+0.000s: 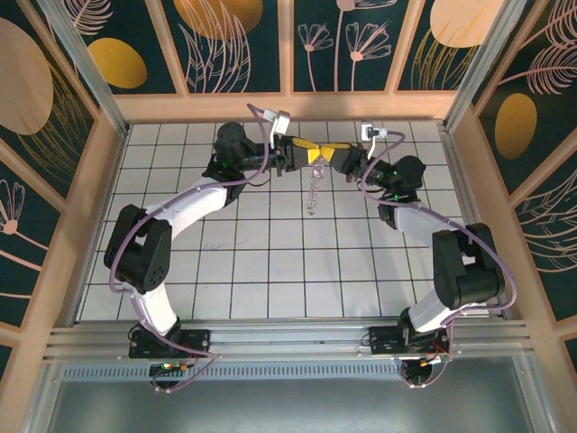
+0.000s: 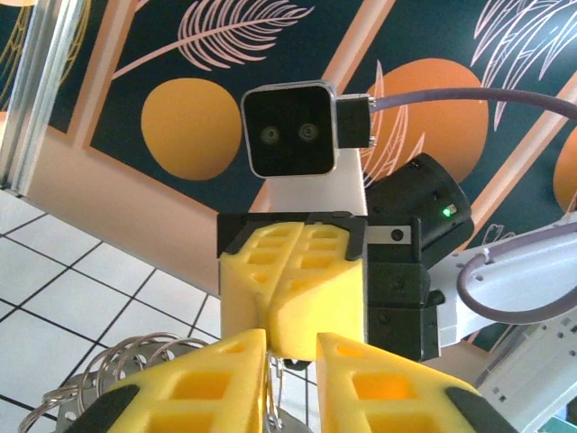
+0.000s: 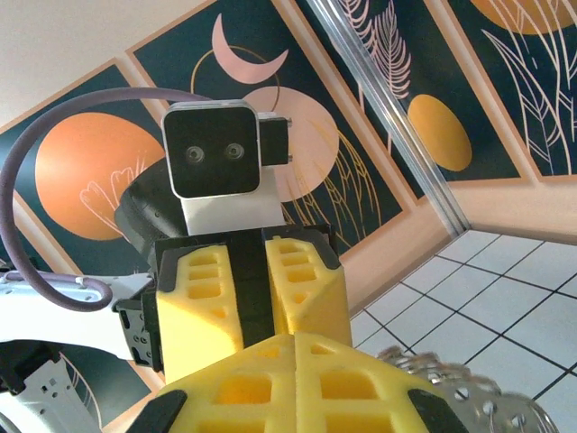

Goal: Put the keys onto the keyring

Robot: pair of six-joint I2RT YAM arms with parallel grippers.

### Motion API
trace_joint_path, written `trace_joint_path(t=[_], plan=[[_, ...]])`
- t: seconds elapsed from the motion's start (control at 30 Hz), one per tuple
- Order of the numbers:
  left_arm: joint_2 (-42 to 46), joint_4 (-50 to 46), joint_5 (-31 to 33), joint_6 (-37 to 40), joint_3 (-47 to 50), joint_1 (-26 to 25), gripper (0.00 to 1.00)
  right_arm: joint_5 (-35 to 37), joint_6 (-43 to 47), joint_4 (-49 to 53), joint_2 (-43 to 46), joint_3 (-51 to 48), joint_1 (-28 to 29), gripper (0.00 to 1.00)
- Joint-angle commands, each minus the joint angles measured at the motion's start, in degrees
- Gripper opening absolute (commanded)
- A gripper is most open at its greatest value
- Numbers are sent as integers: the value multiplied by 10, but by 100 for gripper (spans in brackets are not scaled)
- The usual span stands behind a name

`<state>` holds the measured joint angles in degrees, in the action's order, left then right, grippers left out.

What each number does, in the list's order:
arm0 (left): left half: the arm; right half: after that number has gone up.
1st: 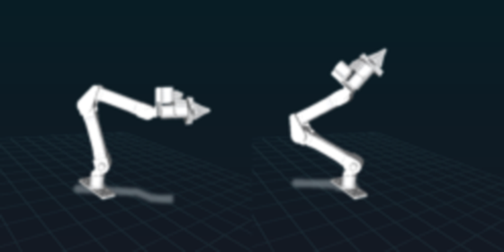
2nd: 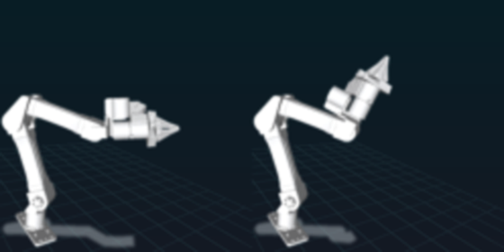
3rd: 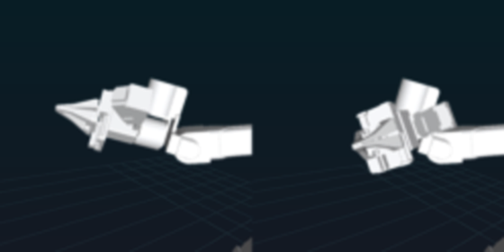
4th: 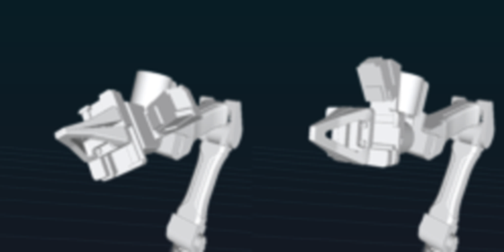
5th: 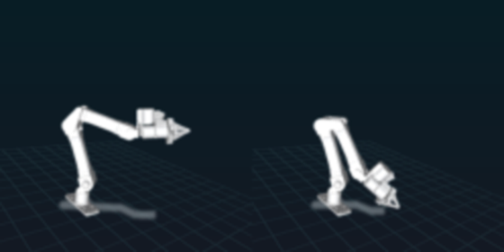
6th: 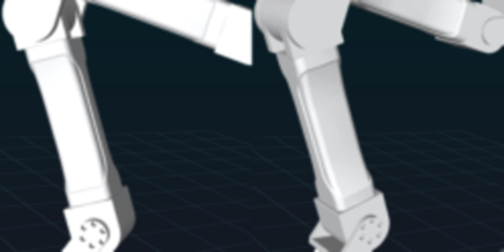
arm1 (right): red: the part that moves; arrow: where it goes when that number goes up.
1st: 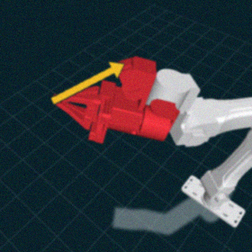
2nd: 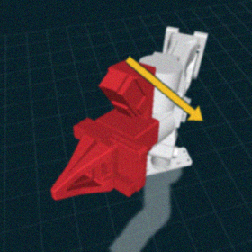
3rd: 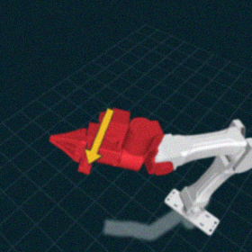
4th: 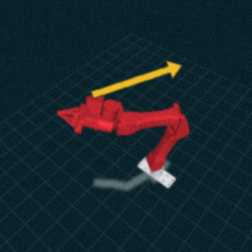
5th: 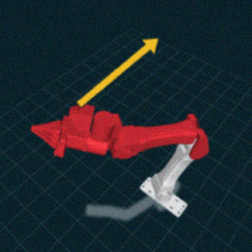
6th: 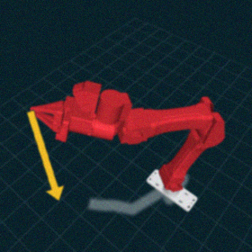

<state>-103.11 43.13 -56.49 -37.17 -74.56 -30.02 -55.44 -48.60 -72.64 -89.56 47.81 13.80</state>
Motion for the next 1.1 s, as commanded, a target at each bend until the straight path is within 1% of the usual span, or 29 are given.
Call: trace_joint_path(t=[0.0,0.17,0.4,0.57,0.63,0.8,0.93,1.07], plan=[[15,28,-41,4,2,-4,25,14,-2,-12,10,7,-9,0],[14,18,-52,12,0,-4,25,16,-3,-9,7,13,-9,0],[4,2,-55,21,-6,-5,19,13,-9,-11,3,21,-8,0],[-4,-9,-56,26,-15,-6,16,10,-8,-9,-1,25,-6,0],[-7,-16,-58,32,-18,-6,13,9,-8,-8,-2,27,-4,0],[-13,-29,-55,40,-22,-8,12,9,-6,-7,-8,32,0,0],[-15,-33,-50,43,-24,-9,7,9,-4,-5,-10,33,2,0],[-18,-24,-44,36,-25,-9,7,7,-1,-3,-12,33,4,0]])
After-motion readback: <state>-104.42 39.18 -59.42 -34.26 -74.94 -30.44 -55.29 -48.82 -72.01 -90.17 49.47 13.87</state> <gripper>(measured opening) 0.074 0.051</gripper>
